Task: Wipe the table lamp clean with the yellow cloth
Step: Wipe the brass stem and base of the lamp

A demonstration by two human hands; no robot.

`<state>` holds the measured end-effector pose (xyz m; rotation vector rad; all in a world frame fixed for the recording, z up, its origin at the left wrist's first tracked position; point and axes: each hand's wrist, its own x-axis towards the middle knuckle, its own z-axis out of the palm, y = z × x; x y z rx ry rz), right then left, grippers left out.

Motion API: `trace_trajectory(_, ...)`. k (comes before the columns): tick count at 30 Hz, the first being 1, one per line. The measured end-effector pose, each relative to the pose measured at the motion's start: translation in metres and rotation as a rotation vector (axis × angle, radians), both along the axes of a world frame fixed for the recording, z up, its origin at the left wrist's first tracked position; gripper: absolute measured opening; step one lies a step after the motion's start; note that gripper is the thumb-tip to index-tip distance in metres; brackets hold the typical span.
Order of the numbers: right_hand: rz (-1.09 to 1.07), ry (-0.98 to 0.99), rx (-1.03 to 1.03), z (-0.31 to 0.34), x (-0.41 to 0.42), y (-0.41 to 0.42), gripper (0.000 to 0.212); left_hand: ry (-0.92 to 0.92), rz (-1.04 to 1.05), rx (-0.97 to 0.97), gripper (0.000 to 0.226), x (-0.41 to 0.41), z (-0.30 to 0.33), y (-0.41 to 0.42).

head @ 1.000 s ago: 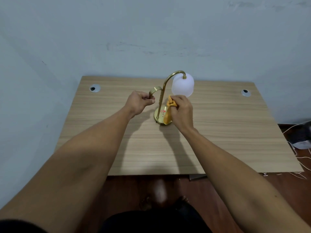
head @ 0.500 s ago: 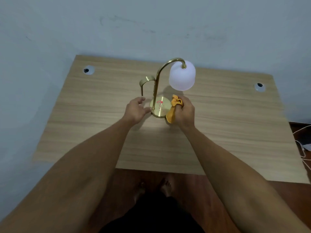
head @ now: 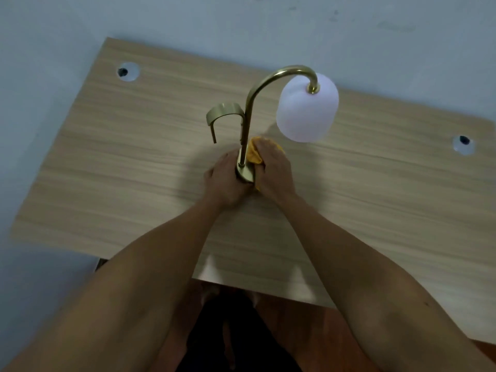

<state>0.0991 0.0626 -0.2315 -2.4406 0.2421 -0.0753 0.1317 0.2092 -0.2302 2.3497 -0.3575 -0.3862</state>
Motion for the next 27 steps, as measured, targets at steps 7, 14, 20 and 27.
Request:
trace_trajectory(7,0.192,0.017,-0.332,-0.013,-0.018,0.003,0.065,-0.069,-0.079,0.116,0.073,0.008,-0.015,0.011)
trace_trajectory(14,0.289,-0.013,-0.226,-0.006,-0.031,-0.018,0.061,-0.07,-0.125,0.152,0.089,0.013,-0.017,0.014)
trace_trajectory(20,0.313,0.073,-0.231,0.002,-0.006,-0.007,0.058,-0.038,-0.117,0.124,0.092,0.013,-0.017,0.011)
trace_trajectory(27,0.274,0.087,-0.152,0.013,-0.006,-0.019,0.052,-0.014,-0.109,0.105,0.099,0.011,-0.016,0.009)
